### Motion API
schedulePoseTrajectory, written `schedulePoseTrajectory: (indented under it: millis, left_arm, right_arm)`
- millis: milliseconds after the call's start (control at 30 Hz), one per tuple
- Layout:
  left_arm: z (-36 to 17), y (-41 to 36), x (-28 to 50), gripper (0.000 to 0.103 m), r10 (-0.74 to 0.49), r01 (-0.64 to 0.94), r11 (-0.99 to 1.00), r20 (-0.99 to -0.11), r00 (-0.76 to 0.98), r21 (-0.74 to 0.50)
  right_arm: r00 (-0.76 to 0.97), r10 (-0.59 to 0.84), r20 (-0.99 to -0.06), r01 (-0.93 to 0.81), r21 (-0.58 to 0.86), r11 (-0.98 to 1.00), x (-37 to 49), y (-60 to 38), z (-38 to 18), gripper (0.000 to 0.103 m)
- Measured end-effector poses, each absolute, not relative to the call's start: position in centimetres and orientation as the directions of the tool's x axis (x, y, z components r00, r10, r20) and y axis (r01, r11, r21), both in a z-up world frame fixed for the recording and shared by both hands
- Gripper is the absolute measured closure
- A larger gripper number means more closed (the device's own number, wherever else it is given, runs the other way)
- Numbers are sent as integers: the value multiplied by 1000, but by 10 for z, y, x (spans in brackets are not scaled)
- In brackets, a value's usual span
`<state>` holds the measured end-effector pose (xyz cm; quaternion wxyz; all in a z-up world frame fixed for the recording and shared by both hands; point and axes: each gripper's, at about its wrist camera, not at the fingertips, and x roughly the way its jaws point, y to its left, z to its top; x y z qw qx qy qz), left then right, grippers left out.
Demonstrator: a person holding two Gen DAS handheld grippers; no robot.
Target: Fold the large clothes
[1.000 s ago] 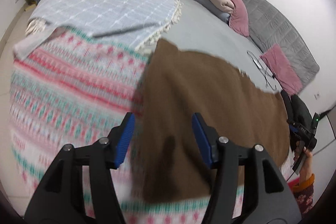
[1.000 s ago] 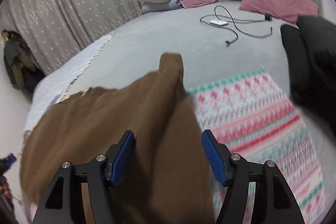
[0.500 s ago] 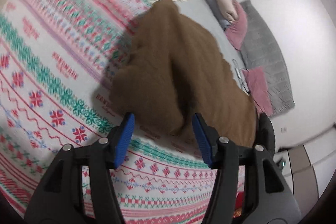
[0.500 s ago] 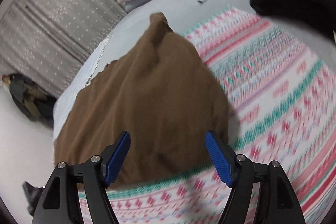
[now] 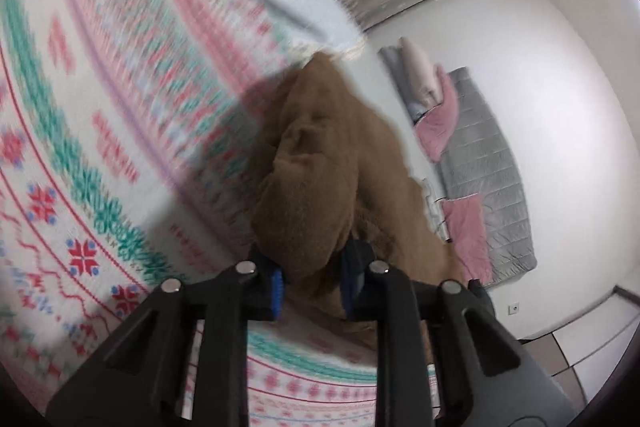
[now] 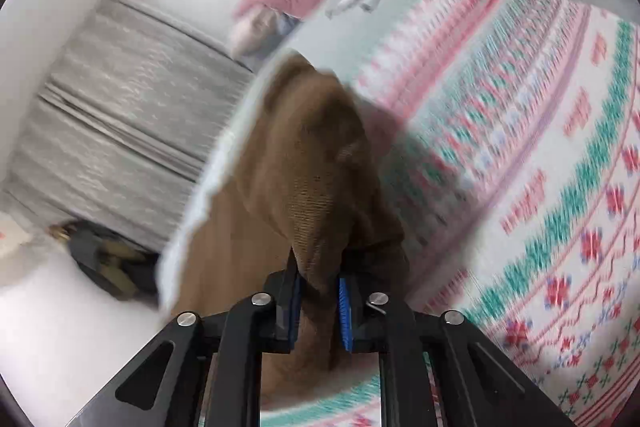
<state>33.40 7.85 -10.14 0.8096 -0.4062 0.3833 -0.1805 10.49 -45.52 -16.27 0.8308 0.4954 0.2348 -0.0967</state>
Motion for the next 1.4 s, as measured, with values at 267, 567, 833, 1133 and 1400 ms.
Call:
schedulePoseTrajectory:
  millis: [267,567,833,1133,1400]
  left_arm:
    - [-71,84,292,83,-596,49,684,-520,611,-727]
    - [-85,87,298,32,-372,-32,886,-749,548,-463]
    - [-82,57,351,26,-414,100,901,-764,495,-423]
    - [-80,30,438,29,-406,138,913,-814,414,-385]
    - [-72,35,458,89,-447,65,876,-751,487,-479]
  right_arm:
    - [867,28,-498,413,747,521,81,-482,-133,96]
    - [735,113,-668,550,686,476,66,-494,-163,55]
    - [735,-19,-678,533,561,633,72,-498,-122,26]
    - [746,162,-646,415,641,646,148,-543,-146,27]
    - [750,218,-625,295,611,735,203,-531,-125,96]
